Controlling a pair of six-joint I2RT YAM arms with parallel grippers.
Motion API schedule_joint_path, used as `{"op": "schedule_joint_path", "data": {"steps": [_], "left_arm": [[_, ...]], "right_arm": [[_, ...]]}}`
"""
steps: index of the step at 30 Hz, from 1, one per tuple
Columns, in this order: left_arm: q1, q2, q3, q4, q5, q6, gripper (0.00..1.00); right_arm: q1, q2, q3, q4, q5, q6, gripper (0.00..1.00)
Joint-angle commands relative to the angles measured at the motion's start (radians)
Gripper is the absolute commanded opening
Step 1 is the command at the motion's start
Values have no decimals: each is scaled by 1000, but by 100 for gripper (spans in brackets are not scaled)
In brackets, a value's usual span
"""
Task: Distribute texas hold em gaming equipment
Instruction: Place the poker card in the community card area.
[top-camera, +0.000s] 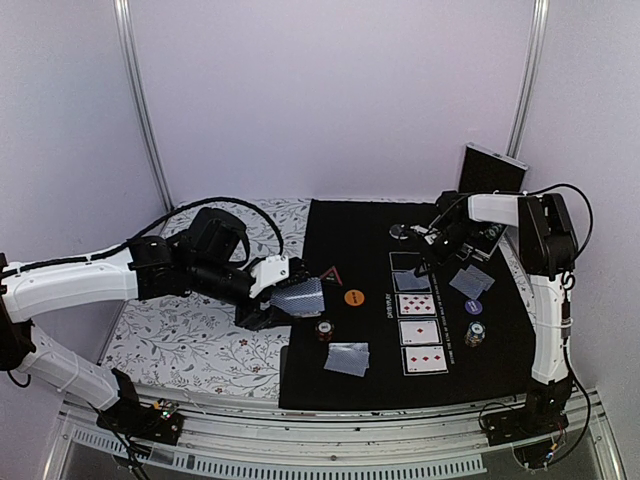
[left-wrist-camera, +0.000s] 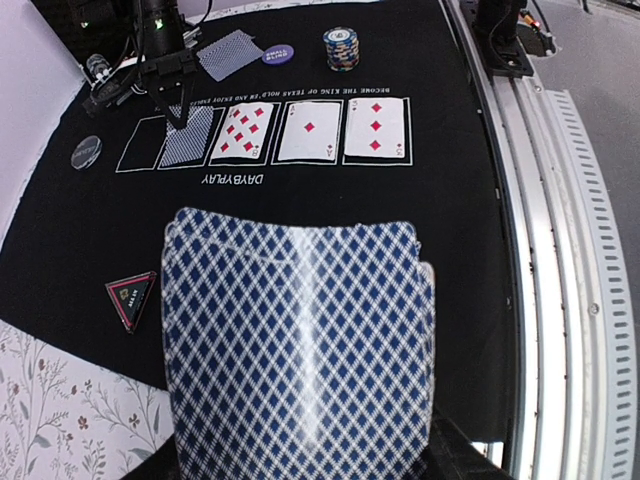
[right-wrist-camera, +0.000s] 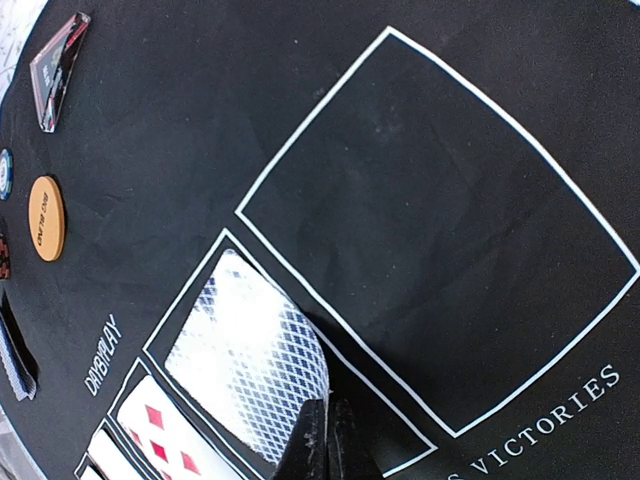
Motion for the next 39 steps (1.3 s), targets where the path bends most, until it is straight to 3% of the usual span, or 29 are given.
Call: {"op": "schedule_joint_path", "data": {"steps": [1,11,19,25,28,32,39], "left_arm": [[6,9,-7,27,14,11,56],[6,5,-6,25,17,9,56],[5,4,-5,25,18,8,56],[5,3,-2,24,20,8,56],[6,4,-2,23,20,6,56],[5,3,3,22,8,5,56],[2,-5,15,22,-5,-9,56]], "right_arm": [[-6,-22,-41,14,23,18,4],[-6,-43,-85,62,43,61,24],[-6,-82,-74,87,185,95,37],[1,-136,-43,78,258,114,67],[38,-207,-15,74,355,187,99],[148,-400,-64,178,330,317,99],[411,-662,-330,619,-46,565,99]]}}
